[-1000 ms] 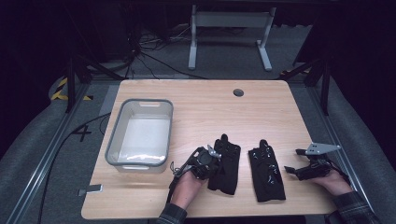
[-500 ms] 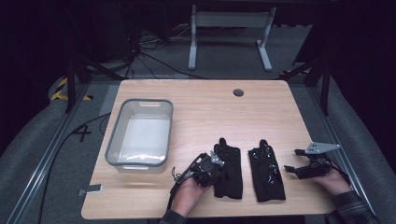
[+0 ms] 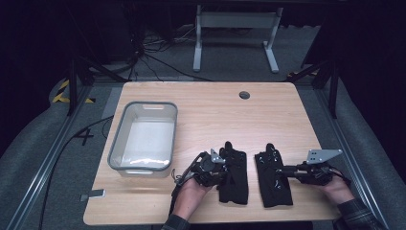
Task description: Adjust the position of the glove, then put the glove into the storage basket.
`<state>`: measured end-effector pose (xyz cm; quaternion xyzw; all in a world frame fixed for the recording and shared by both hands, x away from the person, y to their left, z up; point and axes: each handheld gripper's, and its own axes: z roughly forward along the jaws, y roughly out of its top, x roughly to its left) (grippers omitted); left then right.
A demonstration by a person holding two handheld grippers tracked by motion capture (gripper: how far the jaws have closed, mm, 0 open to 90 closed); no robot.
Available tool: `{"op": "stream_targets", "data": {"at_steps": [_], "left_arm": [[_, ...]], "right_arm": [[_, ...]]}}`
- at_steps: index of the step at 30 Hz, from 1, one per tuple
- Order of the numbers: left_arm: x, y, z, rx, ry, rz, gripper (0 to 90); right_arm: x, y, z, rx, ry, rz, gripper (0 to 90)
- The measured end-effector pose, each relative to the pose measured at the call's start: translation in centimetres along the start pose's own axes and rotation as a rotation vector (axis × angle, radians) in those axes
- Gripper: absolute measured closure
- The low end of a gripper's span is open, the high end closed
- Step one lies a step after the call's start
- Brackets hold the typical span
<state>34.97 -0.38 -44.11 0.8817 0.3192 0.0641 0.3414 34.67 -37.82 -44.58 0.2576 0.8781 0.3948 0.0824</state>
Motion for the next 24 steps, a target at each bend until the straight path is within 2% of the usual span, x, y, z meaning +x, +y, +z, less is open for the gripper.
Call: {"op": "stream_targets", "data": {"at_steps": [3,6,10,16,21,24], "left_arm": [[0.3,0.2,0.2,-0.005,0.005,-0.005,68.3],[0.5,0.2,0.4,-0.008,0.020,-0.005,64.2],[0.7,0.2,0.4,-0.008,0.027,-0.005,62.5],[0.9,0.0,0.3,-0.012,0.031,-0.027,60.4],[1.0,-0.2,0.4,0.004,0.026,-0.042,57.0],[0.9,-0.2,0.7,0.020,0.024,-0.034,55.1]], "right_arm": [[0.2,0.2,0.8,0.037,0.011,-0.016,86.7],[0.1,0.3,1.4,0.061,0.010,-0.020,87.9],[0.1,0.7,2.0,0.058,0.015,-0.031,88.3],[0.6,1.5,2.9,0.063,0.017,-0.055,88.6],[1.1,1.9,3.4,0.060,0.016,-0.060,88.8],[1.3,2.1,3.7,0.060,0.021,-0.065,89.0]]}}
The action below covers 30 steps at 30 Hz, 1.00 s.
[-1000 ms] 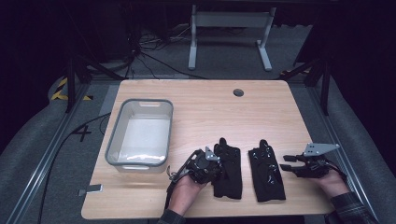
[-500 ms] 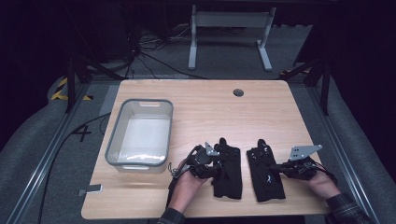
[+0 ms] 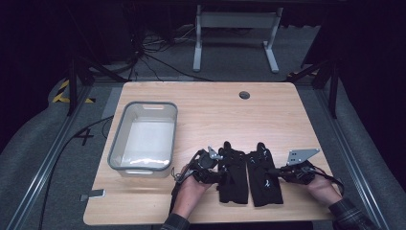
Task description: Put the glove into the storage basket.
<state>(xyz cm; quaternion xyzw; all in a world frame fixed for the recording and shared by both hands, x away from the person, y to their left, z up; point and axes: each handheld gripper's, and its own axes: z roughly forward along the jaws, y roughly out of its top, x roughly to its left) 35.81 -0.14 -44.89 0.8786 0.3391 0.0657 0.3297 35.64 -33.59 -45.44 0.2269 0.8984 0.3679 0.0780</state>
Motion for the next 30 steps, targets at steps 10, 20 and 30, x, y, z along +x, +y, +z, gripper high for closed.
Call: {"op": "stream_targets", "data": {"at_steps": [10,20,30], "left_arm": [[-0.2,0.2,0.7,0.029,-0.007,0.013,55.2],[-0.9,0.4,1.0,0.038,-0.022,0.011,83.2],[-0.5,0.9,-0.4,-0.014,-0.049,-0.035,87.3]], "right_arm": [[0.4,0.4,0.5,0.002,0.008,-0.019,89.1],[0.4,0.3,0.5,0.004,0.006,-0.027,89.1],[0.4,0.3,0.5,0.004,0.005,-0.028,89.2]]}}
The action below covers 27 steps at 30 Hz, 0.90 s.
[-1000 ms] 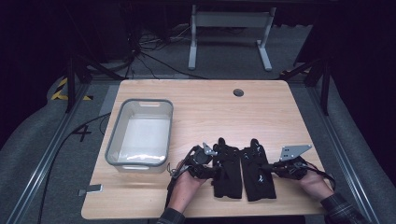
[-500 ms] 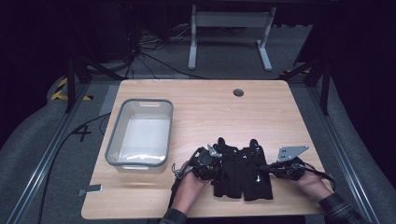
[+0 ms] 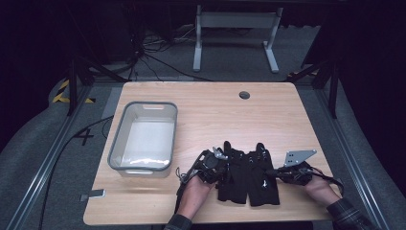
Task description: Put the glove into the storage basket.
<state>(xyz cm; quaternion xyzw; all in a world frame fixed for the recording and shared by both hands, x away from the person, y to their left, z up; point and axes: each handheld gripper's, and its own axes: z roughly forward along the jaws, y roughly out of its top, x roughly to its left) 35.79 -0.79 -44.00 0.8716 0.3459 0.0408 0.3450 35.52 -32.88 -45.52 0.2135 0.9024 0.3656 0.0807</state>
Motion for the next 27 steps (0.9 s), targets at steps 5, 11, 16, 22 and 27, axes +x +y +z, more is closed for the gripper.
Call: {"op": "stream_targets", "data": {"at_steps": [5,11,16,22,27], "left_arm": [[0.1,0.4,-1.3,-0.072,-0.052,-0.029,87.3],[-0.3,1.2,-2.0,-0.125,-0.102,-0.029,87.3],[-0.5,1.9,-2.3,-0.157,-0.131,-0.024,87.3],[-0.9,3.1,-2.4,-0.186,-0.161,-0.008,87.3],[-1.5,3.9,-1.9,-0.182,-0.180,0.011,87.3]], "right_arm": [[0.0,0.0,0.0,-0.001,-0.001,0.004,89.2],[0.0,0.1,0.1,-0.003,-0.001,0.009,89.3],[-0.1,0.2,0.3,-0.005,0.001,0.013,89.4],[-0.3,0.7,0.6,-0.002,-0.005,0.009,89.4],[0.1,1.3,1.2,0.001,-0.006,-0.012,89.4]]}}
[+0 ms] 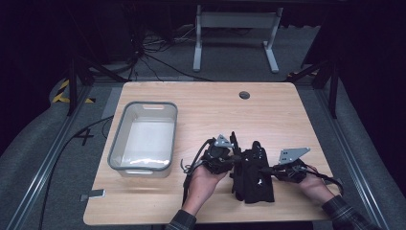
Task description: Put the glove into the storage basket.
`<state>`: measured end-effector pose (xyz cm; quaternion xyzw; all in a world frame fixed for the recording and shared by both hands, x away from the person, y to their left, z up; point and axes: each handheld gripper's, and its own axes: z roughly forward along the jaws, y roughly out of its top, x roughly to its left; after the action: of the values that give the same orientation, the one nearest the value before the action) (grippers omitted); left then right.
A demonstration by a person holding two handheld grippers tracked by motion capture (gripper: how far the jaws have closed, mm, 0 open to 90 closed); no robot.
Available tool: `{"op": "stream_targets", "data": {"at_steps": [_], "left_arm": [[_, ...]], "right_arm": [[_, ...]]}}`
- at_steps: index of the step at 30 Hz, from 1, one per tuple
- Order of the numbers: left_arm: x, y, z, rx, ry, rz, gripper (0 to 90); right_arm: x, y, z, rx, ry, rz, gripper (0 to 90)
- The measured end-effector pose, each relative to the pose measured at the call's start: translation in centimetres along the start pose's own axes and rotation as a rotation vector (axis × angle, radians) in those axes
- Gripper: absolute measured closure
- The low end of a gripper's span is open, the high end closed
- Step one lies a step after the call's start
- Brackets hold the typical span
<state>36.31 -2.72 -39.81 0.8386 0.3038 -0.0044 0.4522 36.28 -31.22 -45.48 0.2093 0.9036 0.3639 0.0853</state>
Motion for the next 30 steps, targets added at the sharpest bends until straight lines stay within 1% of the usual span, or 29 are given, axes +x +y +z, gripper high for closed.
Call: {"op": "stream_targets", "data": {"at_steps": [3,9,13,16,19,21,22,25,28,30], "left_arm": [[-0.2,0.5,0.5,0.003,-0.010,0.013,87.3],[-0.6,1.1,1.6,0.015,-0.031,0.024,87.2],[-0.9,1.4,2.6,0.023,-0.047,0.037,87.0],[-1.2,1.5,3.7,0.036,-0.060,0.043,86.9],[-1.2,1.5,4.1,0.043,-0.064,0.044,86.8],[-1.3,1.6,4.5,0.048,-0.068,0.043,86.8],[-1.3,1.6,4.5,0.048,-0.068,0.043,86.7],[-1.4,1.6,4.9,0.047,-0.076,0.039,86.5],[-1.4,1.6,5.3,0.050,-0.081,0.039,86.3],[-1.5,1.7,5.6,0.048,-0.084,0.038,86.0]], "right_arm": [[-0.2,0.1,0.2,-0.004,0.007,0.005,89.4],[-0.2,0.1,0.2,-0.006,0.008,0.001,89.4],[-0.2,0.1,0.2,-0.005,0.008,-0.002,89.4],[-0.2,0.1,0.1,-0.005,0.006,-0.002,89.4],[-0.3,0.1,-0.2,-0.010,0.010,0.000,89.4],[-0.5,0.1,-0.6,-0.020,-0.005,0.002,89.4],[-0.5,0.1,-0.6,-0.020,-0.005,0.002,89.4],[-1.2,-0.3,-1.7,-0.042,-0.034,0.021,89.4],[-1.9,-0.8,-2.3,-0.045,-0.058,0.039,89.3],[-2.1,-0.9,-2.6,-0.042,-0.074,0.038,89.3]]}}
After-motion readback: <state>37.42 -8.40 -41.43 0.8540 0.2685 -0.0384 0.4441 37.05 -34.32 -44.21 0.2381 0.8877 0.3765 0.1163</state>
